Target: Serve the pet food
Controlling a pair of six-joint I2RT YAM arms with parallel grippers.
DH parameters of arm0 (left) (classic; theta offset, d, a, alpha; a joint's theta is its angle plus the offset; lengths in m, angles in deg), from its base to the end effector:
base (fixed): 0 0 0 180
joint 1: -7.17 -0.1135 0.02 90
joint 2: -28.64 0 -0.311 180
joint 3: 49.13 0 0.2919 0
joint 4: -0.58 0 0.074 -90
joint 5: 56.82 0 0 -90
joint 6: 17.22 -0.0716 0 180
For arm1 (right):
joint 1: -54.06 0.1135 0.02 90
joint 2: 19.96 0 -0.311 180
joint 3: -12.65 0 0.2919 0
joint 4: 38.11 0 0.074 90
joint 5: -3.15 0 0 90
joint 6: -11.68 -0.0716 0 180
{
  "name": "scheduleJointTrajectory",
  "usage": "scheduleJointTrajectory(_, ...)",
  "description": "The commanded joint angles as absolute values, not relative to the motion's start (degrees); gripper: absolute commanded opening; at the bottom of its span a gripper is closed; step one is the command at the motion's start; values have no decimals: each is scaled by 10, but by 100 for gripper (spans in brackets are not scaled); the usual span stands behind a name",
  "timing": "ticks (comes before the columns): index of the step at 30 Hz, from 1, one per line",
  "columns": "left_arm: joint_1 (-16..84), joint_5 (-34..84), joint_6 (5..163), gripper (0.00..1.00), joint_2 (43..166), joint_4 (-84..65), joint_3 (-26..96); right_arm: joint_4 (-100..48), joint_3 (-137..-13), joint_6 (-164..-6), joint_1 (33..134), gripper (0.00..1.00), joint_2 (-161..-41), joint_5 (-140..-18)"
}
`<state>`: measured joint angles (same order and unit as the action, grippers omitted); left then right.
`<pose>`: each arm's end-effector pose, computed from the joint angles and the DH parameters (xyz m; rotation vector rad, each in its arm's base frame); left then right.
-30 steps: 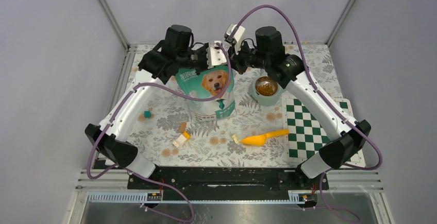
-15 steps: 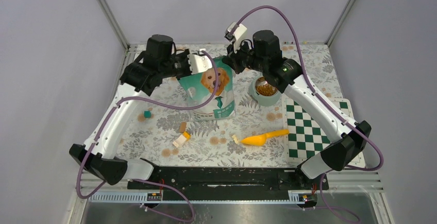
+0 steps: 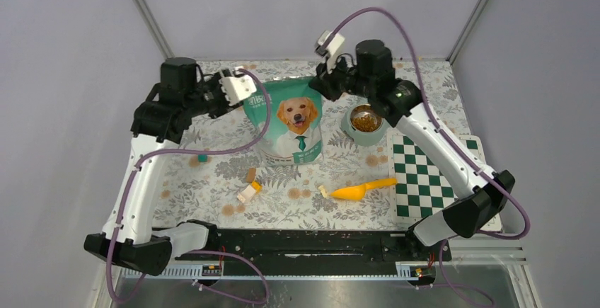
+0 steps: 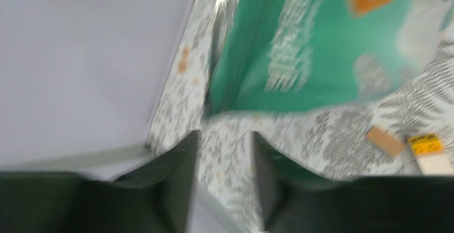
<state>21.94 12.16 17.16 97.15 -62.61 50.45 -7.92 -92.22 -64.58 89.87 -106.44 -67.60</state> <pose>0.2597 -0.0950 0.4786 1.3728 1.5764 0.0397 0.3240 0.2628 0.4870 -0.9711 1.5171 0.5746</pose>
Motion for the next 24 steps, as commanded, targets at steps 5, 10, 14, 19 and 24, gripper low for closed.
scheduleJointTrajectory(5,157,198,321,74,919,-474,487,-144,-939,-638,831,81,-963,-690)
scheduleJointTrajectory(10,157,240,446,78,849,-356,405,-145,-892,-670,832,85,-926,-779)
scheduleJointTrajectory(14,158,286,628,79,783,-308,304,-144,-831,-752,831,81,-902,-861)
scheduleJointTrajectory(19,158,455,886,78,755,-378,217,-114,-758,-841,831,67,-903,-906)
scheduleJointTrajectory(24,157,389,1036,72,787,-408,125,-95,-684,-947,832,60,-923,-890)
